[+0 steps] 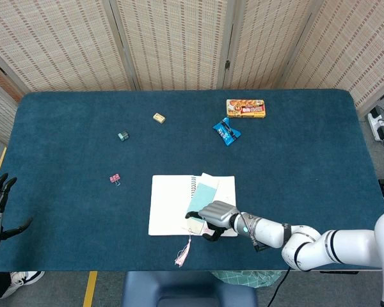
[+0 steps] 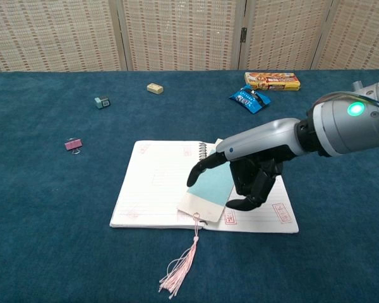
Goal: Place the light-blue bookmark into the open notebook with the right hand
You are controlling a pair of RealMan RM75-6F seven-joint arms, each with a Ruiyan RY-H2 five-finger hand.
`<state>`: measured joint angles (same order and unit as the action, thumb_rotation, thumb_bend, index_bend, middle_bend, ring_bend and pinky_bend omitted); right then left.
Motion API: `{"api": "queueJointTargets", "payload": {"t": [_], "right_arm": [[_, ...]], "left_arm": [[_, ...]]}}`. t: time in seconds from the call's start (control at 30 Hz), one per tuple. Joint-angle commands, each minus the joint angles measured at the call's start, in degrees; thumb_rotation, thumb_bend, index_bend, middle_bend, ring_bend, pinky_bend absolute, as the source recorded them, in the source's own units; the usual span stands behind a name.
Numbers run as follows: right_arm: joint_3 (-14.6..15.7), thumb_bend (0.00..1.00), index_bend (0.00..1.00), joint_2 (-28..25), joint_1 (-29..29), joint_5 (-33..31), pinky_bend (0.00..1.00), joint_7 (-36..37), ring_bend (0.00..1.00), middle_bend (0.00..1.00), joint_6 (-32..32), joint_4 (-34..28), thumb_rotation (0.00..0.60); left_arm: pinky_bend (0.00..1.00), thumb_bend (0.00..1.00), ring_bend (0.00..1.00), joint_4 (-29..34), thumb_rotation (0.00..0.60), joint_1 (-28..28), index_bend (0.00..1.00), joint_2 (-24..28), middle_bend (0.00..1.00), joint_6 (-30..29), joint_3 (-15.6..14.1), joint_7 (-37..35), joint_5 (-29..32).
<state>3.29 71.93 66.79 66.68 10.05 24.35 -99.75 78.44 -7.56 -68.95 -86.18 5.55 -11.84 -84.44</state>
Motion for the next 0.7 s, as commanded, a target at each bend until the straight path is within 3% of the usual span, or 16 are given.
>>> {"api": "queueJointTargets", "payload": {"t": [0.03, 0.7], "right_arm": [[0.25, 0.53, 0.14, 0.93, 0.11, -1.76, 1.00, -1.89, 1.00, 1.00, -0.13, 0.25, 0.515], [-1.18, 0.53, 0.15, 7.34, -1.13, -6.14, 1.00, -6.56, 1.00, 1.00, 0.73, 5.28, 0.516]], "left_arm": [[0.00, 0.25, 0.00, 0.11, 0.600, 0.04, 0.11, 0.04, 0.00, -0.23, -0.07, -0.07, -0.28], [0.00, 0.25, 0.00, 0.15, 0.600, 0.20, 0.11, 0.21, 0.00, -0.59, -0.05, -0.68, -0.48]]}}
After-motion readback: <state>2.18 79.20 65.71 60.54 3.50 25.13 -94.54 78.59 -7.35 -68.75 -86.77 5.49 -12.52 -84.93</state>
